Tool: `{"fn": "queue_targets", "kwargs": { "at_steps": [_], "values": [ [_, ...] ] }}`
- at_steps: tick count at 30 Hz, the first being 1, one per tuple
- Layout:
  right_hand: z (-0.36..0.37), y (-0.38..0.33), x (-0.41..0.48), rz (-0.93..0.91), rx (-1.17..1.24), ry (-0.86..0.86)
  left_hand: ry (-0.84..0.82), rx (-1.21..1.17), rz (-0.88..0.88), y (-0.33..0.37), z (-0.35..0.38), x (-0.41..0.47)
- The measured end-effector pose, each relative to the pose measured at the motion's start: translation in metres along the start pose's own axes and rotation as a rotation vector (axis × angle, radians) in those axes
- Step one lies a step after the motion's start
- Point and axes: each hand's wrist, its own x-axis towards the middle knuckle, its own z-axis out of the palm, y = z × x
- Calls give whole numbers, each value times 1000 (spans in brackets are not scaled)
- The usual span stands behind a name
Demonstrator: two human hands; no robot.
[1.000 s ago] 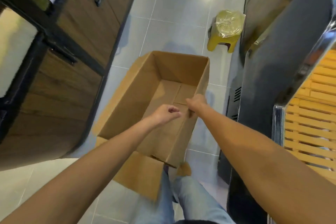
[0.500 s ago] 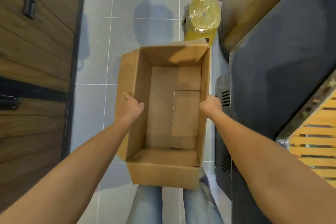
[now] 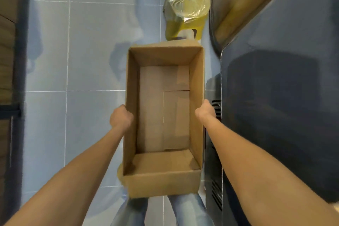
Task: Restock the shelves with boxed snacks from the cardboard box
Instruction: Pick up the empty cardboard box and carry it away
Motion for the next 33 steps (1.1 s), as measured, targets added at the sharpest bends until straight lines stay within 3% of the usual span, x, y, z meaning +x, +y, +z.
{"fn": "queue_targets", "kwargs": {
  "at_steps": [17,23,30,33],
  "values": [
    [82,44,195,21,422,42,45,-198,82,65,160,144],
    [87,49,215,11,348,82,37,-261,64,75,172,153],
    [88,39,194,80,337,17,-191,-407,59,73,155,130],
    [89,34,172,73,325,-6,-216,-475,92,76,140,108]
  ]
}}
